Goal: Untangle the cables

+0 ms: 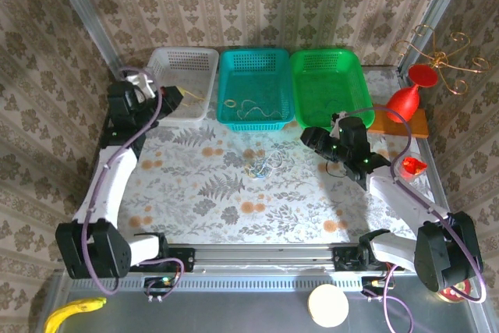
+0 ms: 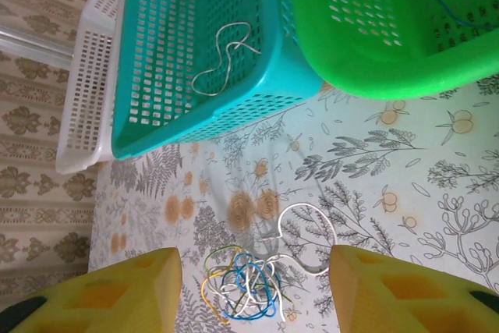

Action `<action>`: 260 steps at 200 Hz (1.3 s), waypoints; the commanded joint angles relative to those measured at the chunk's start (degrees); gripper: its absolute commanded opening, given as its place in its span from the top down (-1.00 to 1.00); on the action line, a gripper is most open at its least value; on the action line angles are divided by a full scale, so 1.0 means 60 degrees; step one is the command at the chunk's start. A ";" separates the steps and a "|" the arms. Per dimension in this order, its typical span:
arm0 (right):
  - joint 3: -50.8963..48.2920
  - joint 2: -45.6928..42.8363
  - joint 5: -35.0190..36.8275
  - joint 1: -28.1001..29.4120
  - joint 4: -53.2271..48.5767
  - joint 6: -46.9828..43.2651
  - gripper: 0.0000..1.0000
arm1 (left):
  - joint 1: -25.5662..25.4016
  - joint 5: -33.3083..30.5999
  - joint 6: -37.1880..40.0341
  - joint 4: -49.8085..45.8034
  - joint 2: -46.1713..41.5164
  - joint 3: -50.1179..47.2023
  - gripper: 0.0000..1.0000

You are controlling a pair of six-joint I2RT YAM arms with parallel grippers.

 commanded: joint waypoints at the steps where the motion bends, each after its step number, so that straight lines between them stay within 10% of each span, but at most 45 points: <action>1: 0.0470 -0.0119 -0.0515 0.0033 -0.0634 -0.0574 -0.11 | 0.0444 0.0105 0.0381 0.0172 0.0637 0.0677 1.00; 70: 0.1141 -0.0031 -0.0622 0.0494 -0.1521 -0.1687 -0.19 | 0.1457 -0.0839 0.0869 -0.0009 0.2746 0.1965 1.00; 260: 0.1765 0.0535 -0.0746 0.0574 -0.1915 -0.2652 -0.20 | 0.0760 -0.3648 0.2622 -0.2346 0.5955 0.4977 1.00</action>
